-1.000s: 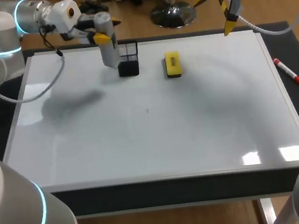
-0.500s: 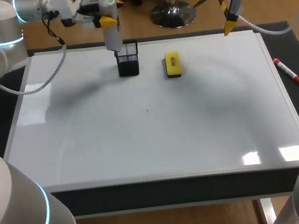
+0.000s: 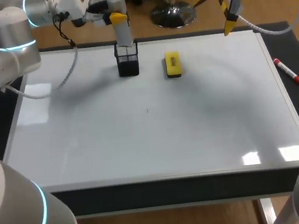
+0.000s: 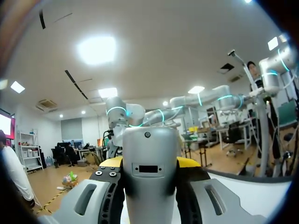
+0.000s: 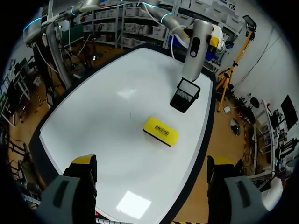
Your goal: Pick up the inspection probe, press it on each red-marked spot on the whiteboard one by one, put down the probe, pick up the eraser, and wipe off all the red marks.
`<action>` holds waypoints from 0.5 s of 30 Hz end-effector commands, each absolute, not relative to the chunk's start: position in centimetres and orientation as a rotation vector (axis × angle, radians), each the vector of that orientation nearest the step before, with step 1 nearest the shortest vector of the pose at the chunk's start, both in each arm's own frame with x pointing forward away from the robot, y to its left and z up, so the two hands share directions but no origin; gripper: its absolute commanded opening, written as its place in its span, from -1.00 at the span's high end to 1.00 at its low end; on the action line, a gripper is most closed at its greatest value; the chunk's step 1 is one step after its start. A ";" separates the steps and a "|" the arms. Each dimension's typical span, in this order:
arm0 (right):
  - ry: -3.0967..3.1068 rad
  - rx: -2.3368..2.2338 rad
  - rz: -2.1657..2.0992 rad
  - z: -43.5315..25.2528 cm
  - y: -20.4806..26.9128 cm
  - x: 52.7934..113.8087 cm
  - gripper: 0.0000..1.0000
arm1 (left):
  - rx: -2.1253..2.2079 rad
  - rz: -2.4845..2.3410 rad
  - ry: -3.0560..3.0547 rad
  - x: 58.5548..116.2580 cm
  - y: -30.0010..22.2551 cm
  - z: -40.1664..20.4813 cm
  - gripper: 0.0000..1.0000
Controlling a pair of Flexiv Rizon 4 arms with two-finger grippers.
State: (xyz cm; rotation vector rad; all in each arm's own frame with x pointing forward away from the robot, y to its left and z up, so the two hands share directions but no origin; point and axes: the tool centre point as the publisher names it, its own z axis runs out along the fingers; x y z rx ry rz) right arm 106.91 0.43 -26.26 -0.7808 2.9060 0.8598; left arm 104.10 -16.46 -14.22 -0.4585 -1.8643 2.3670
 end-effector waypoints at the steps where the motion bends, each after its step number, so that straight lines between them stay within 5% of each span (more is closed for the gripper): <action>1: 2.909 -0.785 0.855 -26.2 0.4 107.0 -1.00 | -0.469 2.367 -1.850 104.5 -16.4 -14.4 1.00; 15: 2.909 -0.785 0.855 -26.2 0.4 107.0 -1.00 | -0.196 2.482 -1.922 105.0 -16.4 -14.9 1.00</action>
